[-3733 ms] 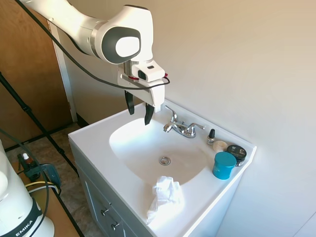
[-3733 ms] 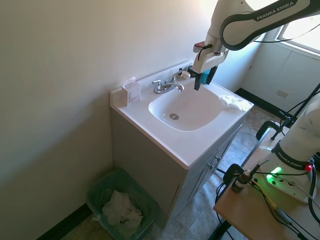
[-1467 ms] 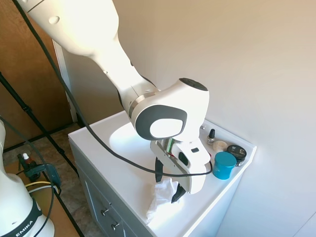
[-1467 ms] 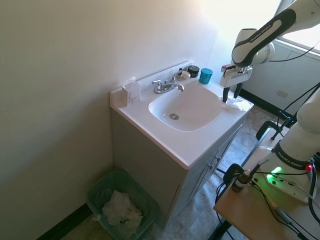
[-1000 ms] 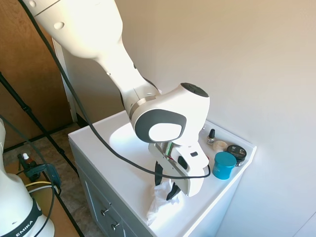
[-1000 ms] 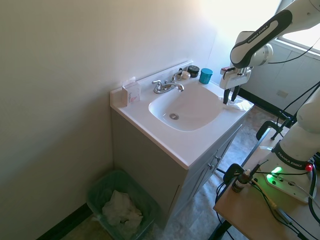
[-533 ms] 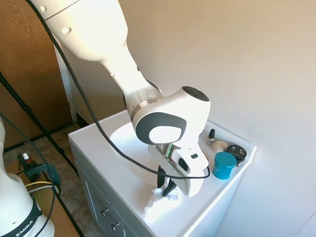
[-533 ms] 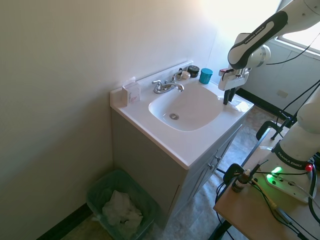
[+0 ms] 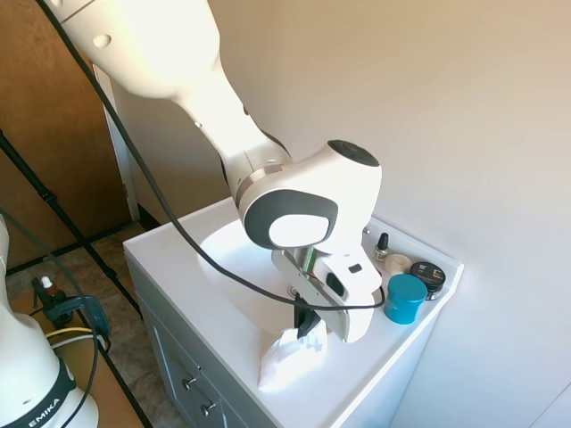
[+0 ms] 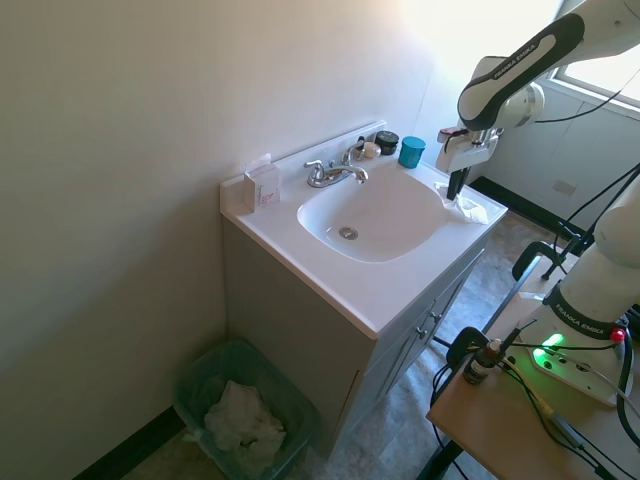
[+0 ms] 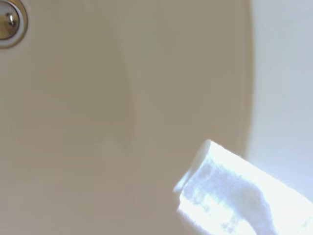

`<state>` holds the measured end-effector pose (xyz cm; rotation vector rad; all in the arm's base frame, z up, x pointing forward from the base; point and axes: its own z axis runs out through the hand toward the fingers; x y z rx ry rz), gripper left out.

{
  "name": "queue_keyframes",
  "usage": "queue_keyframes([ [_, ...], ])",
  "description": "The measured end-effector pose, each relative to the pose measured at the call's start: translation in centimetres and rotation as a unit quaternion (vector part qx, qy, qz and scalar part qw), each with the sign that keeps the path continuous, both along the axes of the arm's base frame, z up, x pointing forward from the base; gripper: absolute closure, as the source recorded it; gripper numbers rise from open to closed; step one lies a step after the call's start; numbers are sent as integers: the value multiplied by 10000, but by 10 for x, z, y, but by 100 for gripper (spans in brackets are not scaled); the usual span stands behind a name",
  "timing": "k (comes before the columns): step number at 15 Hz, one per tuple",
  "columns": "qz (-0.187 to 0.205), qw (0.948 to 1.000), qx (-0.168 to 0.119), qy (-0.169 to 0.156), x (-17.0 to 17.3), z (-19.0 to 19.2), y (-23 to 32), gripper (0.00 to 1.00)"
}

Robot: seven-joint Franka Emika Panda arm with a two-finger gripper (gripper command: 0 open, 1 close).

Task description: Throw the tissue in the trash bin

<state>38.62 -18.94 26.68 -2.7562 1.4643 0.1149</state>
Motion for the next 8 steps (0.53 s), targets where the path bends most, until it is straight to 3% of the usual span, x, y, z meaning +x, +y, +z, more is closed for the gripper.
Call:
queue_keyframes([
  [4, 131, 9989, -89, -441, 16, 62, 41, 100],
  [8, 393, 9952, -177, -883, 30, 117, 116, 100],
])
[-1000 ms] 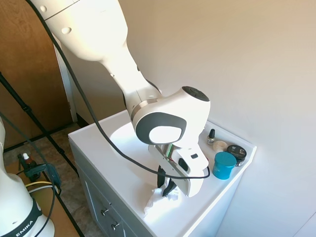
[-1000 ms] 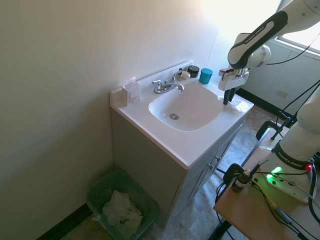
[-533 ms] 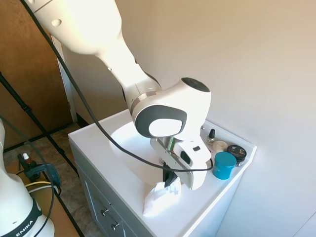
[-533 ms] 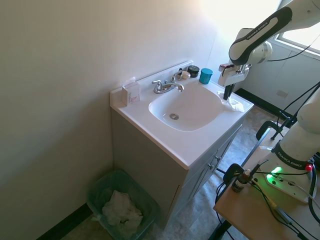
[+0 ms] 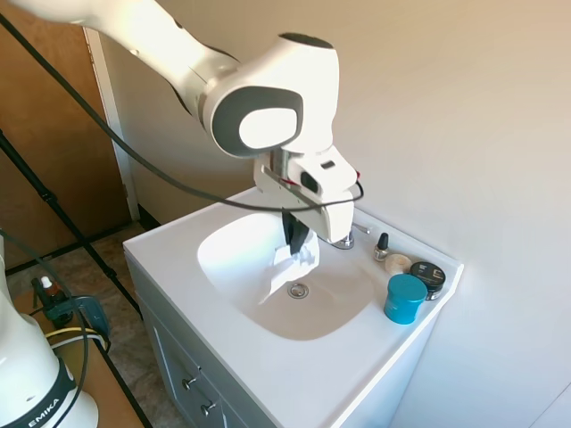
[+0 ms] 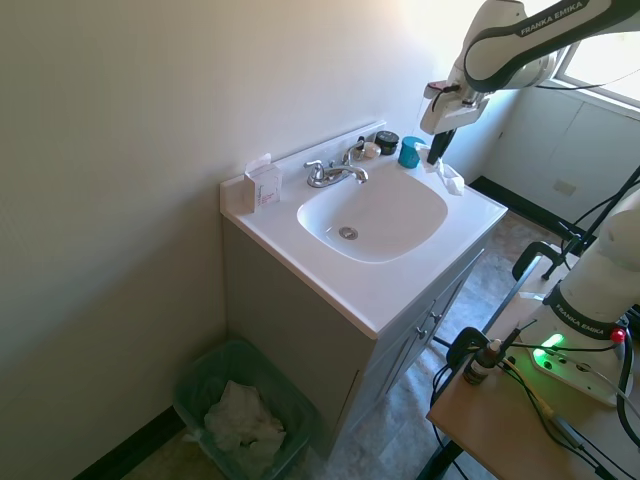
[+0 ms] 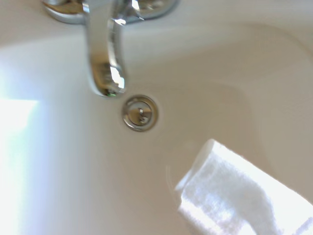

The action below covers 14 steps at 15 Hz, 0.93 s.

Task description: Throw the tissue in the trash bin

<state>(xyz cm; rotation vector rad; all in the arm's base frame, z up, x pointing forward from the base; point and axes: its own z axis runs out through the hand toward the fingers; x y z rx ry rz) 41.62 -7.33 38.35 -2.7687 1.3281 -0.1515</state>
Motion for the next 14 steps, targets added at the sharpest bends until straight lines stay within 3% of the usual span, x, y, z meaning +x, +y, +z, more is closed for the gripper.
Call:
queue_keyframes([
  [4, 209, 9991, -110, -346, 14, 39, 101, 100],
  [7, 395, 9966, -191, -693, 22, 62, 123, 100],
  [14, 1685, 9773, -556, -1159, 2, 97, 285, 100],
])
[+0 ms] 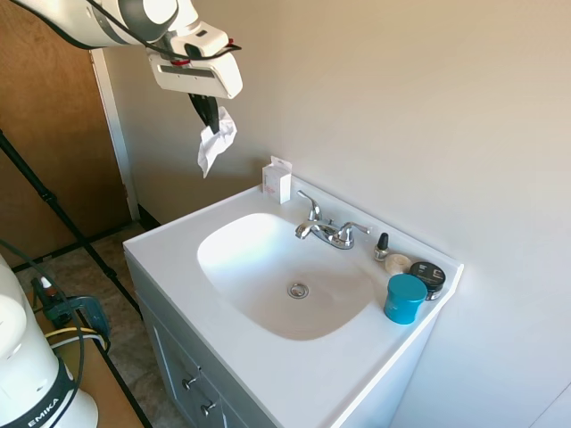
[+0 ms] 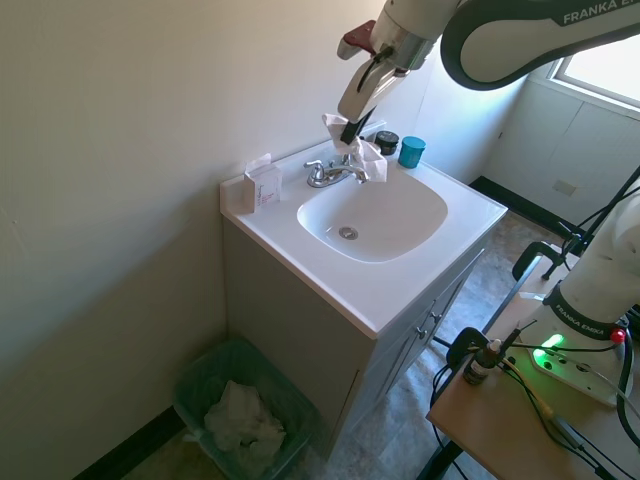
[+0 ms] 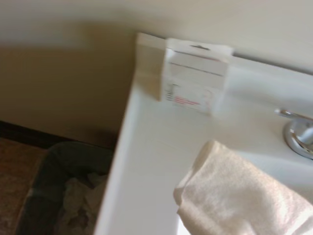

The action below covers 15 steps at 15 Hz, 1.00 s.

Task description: Throw the tissue in the trash bin

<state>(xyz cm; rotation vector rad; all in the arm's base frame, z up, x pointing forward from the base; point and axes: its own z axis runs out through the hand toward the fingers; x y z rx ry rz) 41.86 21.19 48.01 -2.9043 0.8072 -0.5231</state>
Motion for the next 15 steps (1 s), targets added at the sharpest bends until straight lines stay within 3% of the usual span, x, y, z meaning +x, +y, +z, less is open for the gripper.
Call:
queue_keyframes([
  [6, 832, 9949, -556, -83, 29, -29, 129, 100],
  [11, 1339, 9853, -928, 523, 51, -89, 187, 100],
  [15, 1661, 9779, -912, 888, 59, -117, 208, 100],
])
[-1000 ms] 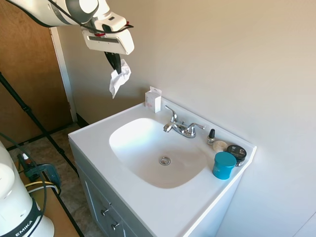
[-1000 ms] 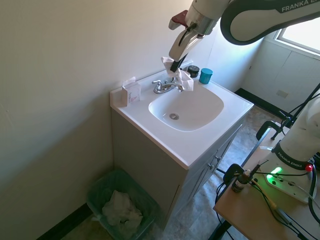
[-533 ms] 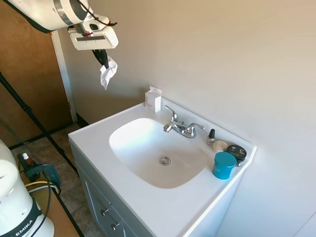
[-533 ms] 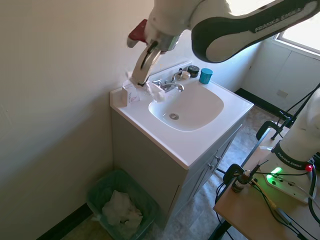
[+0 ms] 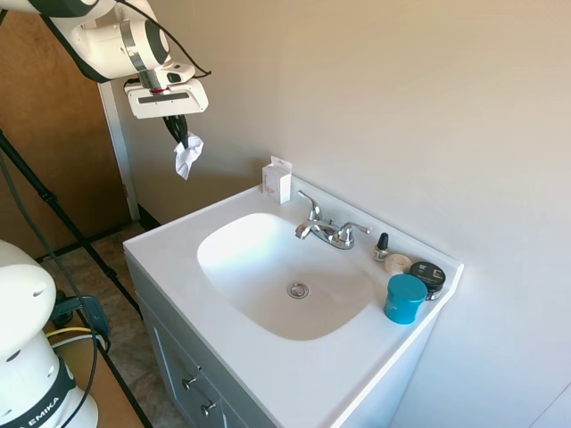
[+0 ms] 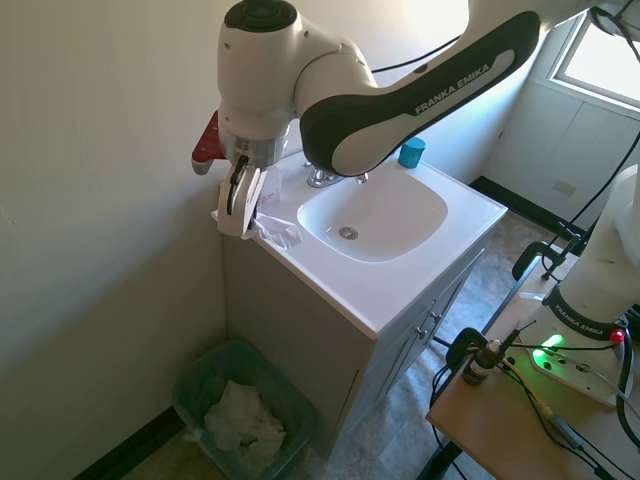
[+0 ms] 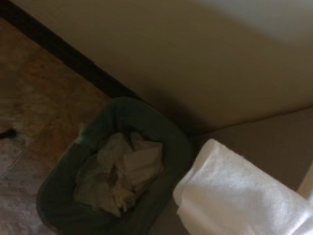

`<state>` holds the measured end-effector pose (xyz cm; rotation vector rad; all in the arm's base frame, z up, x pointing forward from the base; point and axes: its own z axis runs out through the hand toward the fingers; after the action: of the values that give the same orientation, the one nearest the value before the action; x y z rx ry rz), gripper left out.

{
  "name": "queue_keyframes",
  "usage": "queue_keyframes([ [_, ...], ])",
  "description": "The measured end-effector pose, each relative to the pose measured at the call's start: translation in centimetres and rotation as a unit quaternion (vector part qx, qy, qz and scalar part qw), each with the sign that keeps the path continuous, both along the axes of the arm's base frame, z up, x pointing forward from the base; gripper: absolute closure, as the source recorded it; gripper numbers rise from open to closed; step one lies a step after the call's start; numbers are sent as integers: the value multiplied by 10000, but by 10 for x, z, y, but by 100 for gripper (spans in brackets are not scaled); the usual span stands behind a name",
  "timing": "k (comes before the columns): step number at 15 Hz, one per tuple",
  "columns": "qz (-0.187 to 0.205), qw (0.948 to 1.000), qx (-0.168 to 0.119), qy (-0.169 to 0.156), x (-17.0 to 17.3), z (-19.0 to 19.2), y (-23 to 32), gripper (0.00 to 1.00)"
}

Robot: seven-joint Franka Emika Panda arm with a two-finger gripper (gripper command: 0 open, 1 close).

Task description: Throw the tissue in the trash bin

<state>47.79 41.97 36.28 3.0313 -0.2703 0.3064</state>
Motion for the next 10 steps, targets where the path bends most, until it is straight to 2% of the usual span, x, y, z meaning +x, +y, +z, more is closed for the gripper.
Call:
queue_keyframes([
  [2, 93, 9998, 1, 157, -3, -11, 13, 100],
  [3, 137, 9997, -1, 193, -4, -14, 18, 0],
  [10, 175, 9996, 4, 243, 5, -7, 26, 0],
])
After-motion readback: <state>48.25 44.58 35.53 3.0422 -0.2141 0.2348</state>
